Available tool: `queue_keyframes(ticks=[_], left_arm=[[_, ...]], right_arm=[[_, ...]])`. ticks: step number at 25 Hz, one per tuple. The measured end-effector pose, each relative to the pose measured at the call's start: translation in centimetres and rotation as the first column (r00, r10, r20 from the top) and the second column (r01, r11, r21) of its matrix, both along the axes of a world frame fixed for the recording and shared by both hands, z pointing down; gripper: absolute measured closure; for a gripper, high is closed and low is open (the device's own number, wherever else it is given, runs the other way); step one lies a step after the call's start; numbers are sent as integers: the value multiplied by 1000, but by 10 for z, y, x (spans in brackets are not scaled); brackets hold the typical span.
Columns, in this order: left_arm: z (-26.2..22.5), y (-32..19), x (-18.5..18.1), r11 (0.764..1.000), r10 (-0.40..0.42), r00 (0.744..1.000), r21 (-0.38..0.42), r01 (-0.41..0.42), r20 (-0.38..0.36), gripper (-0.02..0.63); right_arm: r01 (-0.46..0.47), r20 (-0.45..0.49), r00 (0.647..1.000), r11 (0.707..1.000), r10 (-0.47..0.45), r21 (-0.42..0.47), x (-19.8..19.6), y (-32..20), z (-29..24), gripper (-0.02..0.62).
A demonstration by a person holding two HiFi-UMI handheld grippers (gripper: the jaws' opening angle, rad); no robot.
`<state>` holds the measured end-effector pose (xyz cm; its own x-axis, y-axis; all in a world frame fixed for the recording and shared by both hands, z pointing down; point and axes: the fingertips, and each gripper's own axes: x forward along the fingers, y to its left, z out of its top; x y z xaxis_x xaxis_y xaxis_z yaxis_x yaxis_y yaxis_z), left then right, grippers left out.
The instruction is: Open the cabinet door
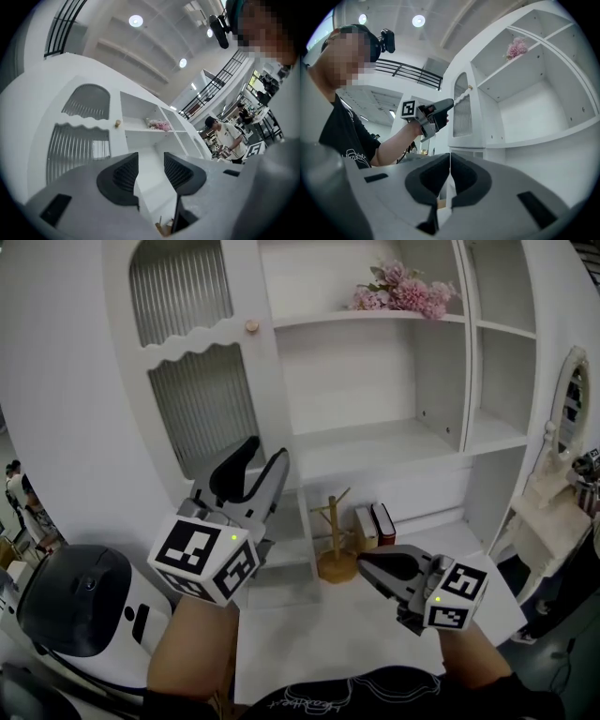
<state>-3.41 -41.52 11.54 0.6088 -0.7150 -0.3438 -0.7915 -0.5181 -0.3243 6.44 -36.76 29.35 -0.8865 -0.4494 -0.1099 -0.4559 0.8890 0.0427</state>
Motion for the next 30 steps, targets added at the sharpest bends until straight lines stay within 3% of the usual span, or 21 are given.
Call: queue_keyframes(ticks=[6,11,19,25,30], left_arm=[[-37,-32,3,989,-119,991,92,113,54,419],[-72,-58,2,972,-196,979,143,186,56,403],[-126,-92,-8,921,-341,940,200,335,-4,404],[-146,-107,-4,901,-367,930,240,361,-21,405],[-152,-120,-5,894,-389,921,230,385,-30,407]], right_arm=[[5,-47,999,1000,-4,16,17,-13,0,591],[11,-81,997,999,-8,33,27,-22,2,591],[-3,-107,994,1000,5,17,42,-35,15,591],[-26,-110,994,1000,27,9,57,-44,21,591],[-30,-107,994,999,32,12,63,-48,18,591]])
